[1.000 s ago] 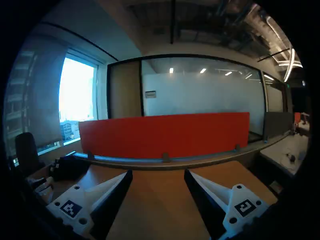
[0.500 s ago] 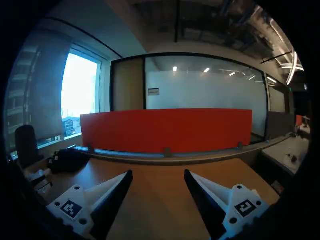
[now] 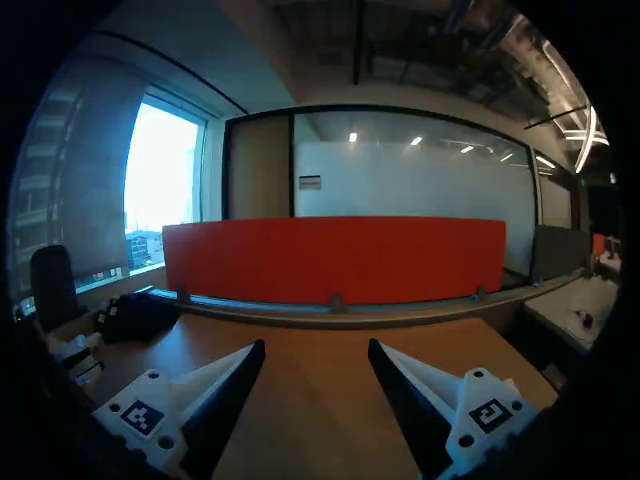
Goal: Fold towel
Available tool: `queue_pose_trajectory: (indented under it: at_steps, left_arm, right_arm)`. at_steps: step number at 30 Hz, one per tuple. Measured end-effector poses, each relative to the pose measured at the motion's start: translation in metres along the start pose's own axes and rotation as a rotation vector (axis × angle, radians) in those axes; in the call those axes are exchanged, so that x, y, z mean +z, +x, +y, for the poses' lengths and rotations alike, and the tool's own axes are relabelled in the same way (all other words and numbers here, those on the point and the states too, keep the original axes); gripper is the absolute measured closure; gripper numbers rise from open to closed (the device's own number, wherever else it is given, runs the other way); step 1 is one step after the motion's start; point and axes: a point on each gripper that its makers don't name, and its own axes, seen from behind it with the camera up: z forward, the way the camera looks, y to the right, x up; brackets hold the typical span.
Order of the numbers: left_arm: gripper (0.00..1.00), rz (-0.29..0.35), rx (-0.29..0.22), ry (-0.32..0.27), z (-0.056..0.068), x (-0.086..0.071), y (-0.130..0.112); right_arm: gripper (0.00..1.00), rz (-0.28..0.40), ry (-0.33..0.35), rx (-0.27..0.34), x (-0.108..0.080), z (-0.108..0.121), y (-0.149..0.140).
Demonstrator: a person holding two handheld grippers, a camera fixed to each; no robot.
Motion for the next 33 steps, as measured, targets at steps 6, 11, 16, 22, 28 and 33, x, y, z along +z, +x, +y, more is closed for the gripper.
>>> queue_pose_trajectory:
  at_steps: [6,11,16,22,28,33]
  left_arm:
    - [0.06,0.0,0.003,-0.001,0.0,0.0,0.0]
    - [0.06,-0.001,0.002,-0.001,0.001,0.001,0.0]
    - [0.06,-0.001,0.002,-0.001,0.001,0.0,-0.001]
    - [0.06,0.0,0.003,0.0,0.001,0.0,-0.001]
    - [0.07,0.0,0.002,-0.001,0.0,0.0,-0.001]
    - [0.06,0.0,0.003,0.0,0.001,0.0,-0.001]
  right_arm:
    - [0.01,0.015,-0.001,0.001,-0.002,0.003,0.003]
    - [0.01,0.035,-0.011,-0.001,-0.002,0.011,0.01]
    - [0.01,0.069,-0.015,-0.011,-0.004,0.021,0.023]
    - [0.01,0.111,-0.038,-0.04,-0.005,0.038,0.029]
    - [0.01,0.12,-0.054,-0.04,-0.01,0.056,0.01]
    - [0.01,0.118,-0.067,-0.019,-0.015,0.07,-0.012]
